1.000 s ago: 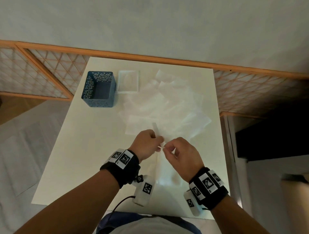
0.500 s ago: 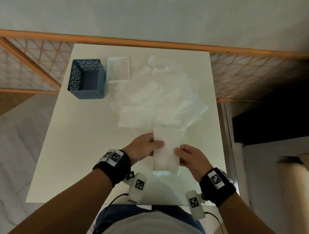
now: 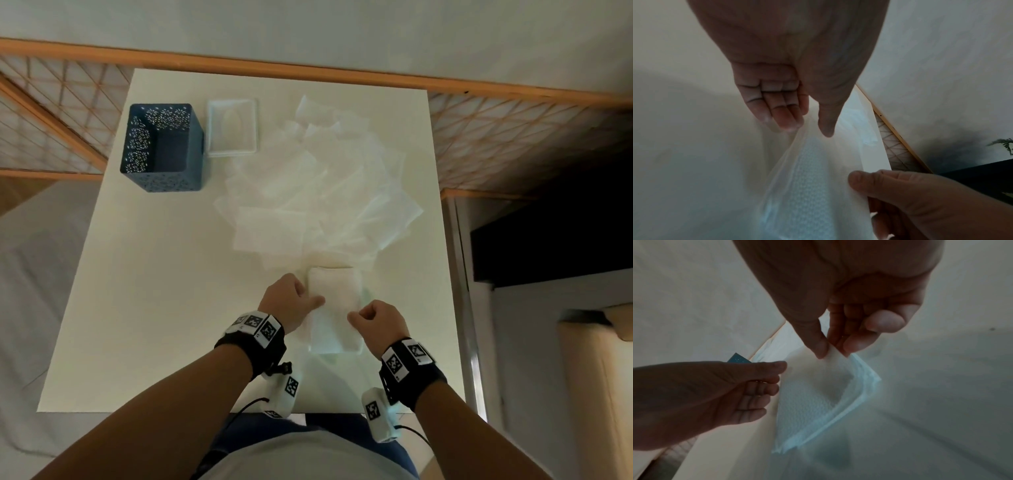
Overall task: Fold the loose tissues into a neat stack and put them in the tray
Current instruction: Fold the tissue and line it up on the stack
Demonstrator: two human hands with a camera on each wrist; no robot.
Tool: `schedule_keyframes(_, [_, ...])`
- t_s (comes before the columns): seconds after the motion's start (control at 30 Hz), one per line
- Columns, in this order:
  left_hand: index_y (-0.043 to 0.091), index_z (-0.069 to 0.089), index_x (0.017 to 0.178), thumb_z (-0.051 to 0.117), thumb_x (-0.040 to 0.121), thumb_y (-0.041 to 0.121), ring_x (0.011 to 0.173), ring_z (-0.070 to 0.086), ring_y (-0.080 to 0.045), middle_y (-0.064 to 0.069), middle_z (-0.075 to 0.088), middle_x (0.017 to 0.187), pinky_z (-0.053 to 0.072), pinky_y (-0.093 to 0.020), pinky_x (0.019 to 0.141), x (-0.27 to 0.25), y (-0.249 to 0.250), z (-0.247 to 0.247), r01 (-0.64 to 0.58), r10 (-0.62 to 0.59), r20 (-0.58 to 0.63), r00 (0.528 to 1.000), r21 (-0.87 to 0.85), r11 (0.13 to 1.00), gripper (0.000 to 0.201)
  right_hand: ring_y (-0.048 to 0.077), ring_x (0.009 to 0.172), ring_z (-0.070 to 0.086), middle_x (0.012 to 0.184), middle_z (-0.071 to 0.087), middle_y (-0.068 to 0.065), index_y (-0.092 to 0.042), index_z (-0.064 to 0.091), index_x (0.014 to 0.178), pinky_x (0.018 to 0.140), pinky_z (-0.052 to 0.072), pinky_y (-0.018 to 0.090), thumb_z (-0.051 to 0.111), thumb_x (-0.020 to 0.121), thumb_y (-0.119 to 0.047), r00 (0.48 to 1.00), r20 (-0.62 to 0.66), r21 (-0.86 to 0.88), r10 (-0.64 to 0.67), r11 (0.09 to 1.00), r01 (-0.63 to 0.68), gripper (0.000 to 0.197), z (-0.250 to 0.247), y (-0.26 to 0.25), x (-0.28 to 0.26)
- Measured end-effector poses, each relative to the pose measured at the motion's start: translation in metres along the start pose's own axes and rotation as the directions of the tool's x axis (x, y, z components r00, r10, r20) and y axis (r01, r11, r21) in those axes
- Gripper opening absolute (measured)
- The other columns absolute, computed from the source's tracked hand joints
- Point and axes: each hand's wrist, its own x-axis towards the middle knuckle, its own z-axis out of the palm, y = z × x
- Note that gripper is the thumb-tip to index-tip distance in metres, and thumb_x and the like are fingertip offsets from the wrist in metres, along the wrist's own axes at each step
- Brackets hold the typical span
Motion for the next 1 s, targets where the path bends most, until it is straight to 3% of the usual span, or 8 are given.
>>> schedule_keyframes(0.17, [0.018, 0.058, 0.089, 0.07, 0.093, 0.046, 0.074, 0.058, -0.014, 0.0, 0.065, 0.086, 0.04, -0.029, 0.06, 0.017, -0.001, -0.032, 0.023, -0.019, -0.107, 0.994, 0.04, 0.999, 0.031, 0.015, 0.066, 0.057, 0.075, 0.063, -0.003, -0.019, 0.058, 0.081, 0.058, 0.043, 0.029, 0.07, 0.09, -0.045, 1.0, 0.011, -0.116, 0.029, 0.993, -0.028, 0.03, -0.003, 0.001, 0.0])
schedule_keyframes(0.3, [0.016, 0.062, 0.106, 0.068, 0.096, 0.04, 0.095, 0.063, -0.027, -0.005, 0.069, 0.107, 0.047, -0.032, 0.079, 0.049, 0.0, -0.072, 0.06, -0.037, -0.254, 0.966, 0.086, 0.994, 0.027, 0.014, 0.065, 0.055, 0.072, 0.061, -0.005, -0.019, 0.057, 0.079, 0.058, 0.042, 0.028, 0.069, 0.091, -0.048, 1.0, 0.0, -0.129, 0.007, 0.992, -0.007, 0.033, -0.009, 0.001, -0.009])
schedule_keyframes(0.4, [0.013, 0.057, 0.123, 0.071, 0.095, 0.034, 0.113, 0.06, -0.033, -0.01, 0.059, 0.126, 0.049, -0.04, 0.09, 0.07, 0.004, -0.094, 0.085, -0.04, -0.35, 0.936, 0.115, 0.99, 0.038, 0.014, 0.064, 0.055, 0.07, 0.061, -0.006, -0.019, 0.058, 0.079, 0.059, 0.043, 0.029, 0.068, 0.091, -0.049, 1.0, -0.008, -0.132, -0.028, 0.991, 0.027, 0.034, -0.014, 0.001, -0.017])
schedule_keyframes(0.5, [0.011, 0.049, 0.132, 0.071, 0.093, 0.031, 0.122, 0.053, -0.034, -0.011, 0.05, 0.134, 0.047, -0.044, 0.092, 0.084, 0.009, -0.104, 0.112, -0.044, -0.404, 0.914, 0.146, 0.983, 0.049, 0.013, 0.065, 0.058, 0.07, 0.063, -0.005, -0.021, 0.059, 0.078, 0.059, 0.044, 0.027, 0.068, 0.09, -0.048, 0.998, -0.021, -0.128, -0.061, 0.99, 0.058, 0.031, -0.017, -0.001, -0.026])
schedule_keyframes(0.73, [0.003, 0.032, 0.149, 0.085, 0.082, 0.04, 0.132, 0.049, -0.039, -0.016, 0.043, 0.146, 0.047, -0.049, 0.103, 0.103, 0.021, -0.108, 0.271, -0.218, -0.391, 0.894, 0.084, 0.959, 0.093, 0.011, 0.068, 0.062, 0.071, 0.066, -0.005, -0.024, 0.059, 0.078, 0.06, 0.046, 0.025, 0.07, 0.09, -0.043, 0.995, 0.002, -0.143, -0.098, 0.985, 0.097, 0.025, -0.02, 0.0, -0.036])
schedule_keyframes(0.9, [0.007, 0.033, 0.143, 0.077, 0.083, 0.022, 0.124, 0.058, -0.042, -0.015, 0.048, 0.142, 0.055, -0.052, 0.1, 0.11, 0.019, -0.104, 0.278, -0.286, -0.328, 0.901, -0.07, 0.958, 0.076, 0.01, 0.068, 0.061, 0.071, 0.066, -0.005, -0.024, 0.06, 0.079, 0.061, 0.047, 0.024, 0.072, 0.089, -0.035, 0.996, 0.027, -0.149, -0.084, 0.985, 0.087, 0.019, -0.021, 0.003, -0.038])
schedule_keyframes(1.0, [0.008, 0.039, 0.139, 0.067, 0.09, 0.016, 0.114, 0.063, -0.039, -0.015, 0.056, 0.135, 0.057, -0.045, 0.091, 0.107, 0.018, -0.102, 0.215, -0.245, -0.352, 0.904, -0.121, 0.969, 0.056, 0.011, 0.068, 0.061, 0.071, 0.066, -0.005, -0.022, 0.06, 0.079, 0.06, 0.044, 0.024, 0.07, 0.089, -0.032, 0.997, 0.038, -0.146, -0.063, 0.987, 0.068, 0.017, -0.022, 0.001, -0.039])
